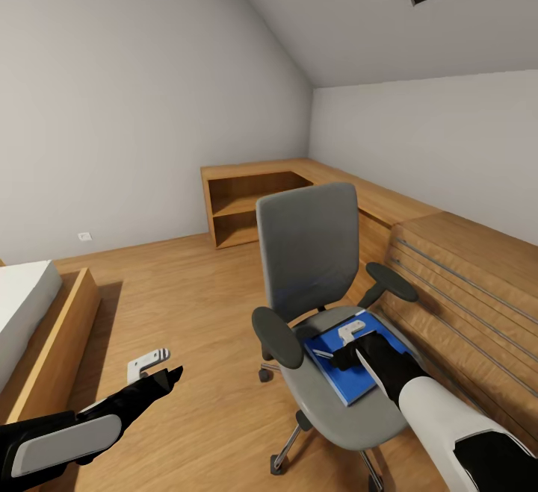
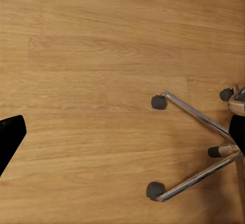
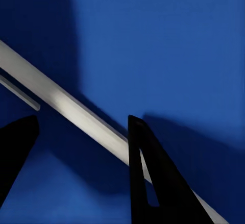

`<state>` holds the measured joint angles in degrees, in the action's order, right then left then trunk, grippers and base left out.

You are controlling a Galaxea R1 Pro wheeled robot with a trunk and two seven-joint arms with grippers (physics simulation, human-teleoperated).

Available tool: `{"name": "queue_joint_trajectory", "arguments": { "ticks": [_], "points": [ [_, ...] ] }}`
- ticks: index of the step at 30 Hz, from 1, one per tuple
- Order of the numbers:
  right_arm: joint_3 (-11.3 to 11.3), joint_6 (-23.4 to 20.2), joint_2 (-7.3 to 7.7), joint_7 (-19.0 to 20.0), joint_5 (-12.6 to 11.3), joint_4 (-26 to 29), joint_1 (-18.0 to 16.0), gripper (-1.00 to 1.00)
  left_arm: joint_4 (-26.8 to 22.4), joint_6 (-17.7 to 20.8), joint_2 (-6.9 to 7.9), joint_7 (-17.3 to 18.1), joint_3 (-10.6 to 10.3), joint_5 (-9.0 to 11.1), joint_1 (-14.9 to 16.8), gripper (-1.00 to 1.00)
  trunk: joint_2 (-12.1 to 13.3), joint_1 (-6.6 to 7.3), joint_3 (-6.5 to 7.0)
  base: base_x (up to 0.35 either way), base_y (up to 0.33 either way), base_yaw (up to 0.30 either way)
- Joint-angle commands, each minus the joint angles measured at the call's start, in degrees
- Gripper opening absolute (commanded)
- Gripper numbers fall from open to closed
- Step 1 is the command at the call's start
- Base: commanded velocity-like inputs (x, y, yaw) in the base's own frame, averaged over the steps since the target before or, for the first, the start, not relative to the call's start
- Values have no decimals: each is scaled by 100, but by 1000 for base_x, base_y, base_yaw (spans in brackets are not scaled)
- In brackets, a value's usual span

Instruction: In the bedroom, organize the workspace by keeping the computer under the desk, ensuring the monitor is on the desk, placing the keyboard on the desk next to the monitor, placing the mouse on the desk next to the keyboard, moving the folder from the swivel chair onto the desk next to the mouse, stacking the notebook on top of the folder with the pen on top of the notebook, and positioning the swivel chair next to the desk.

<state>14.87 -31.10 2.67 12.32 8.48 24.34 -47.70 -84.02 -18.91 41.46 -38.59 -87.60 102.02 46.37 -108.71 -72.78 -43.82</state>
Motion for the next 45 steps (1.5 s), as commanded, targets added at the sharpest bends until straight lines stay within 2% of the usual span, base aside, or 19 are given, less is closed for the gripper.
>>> {"name": "queue_joint_trajectory", "arguments": {
  "ticks": [1,45],
  "points": [
    [25,-22,6,42,110,-273,0,-100,-9,-34,3,-8,-19,29,13,100,-3,0,-7,0,0,0],
    [25,-28,6,43,108,-265,-1,-100,-9,-34,-6,-8,-20,29,13,100,-3,0,-7,0,0,0]
  ]
}}
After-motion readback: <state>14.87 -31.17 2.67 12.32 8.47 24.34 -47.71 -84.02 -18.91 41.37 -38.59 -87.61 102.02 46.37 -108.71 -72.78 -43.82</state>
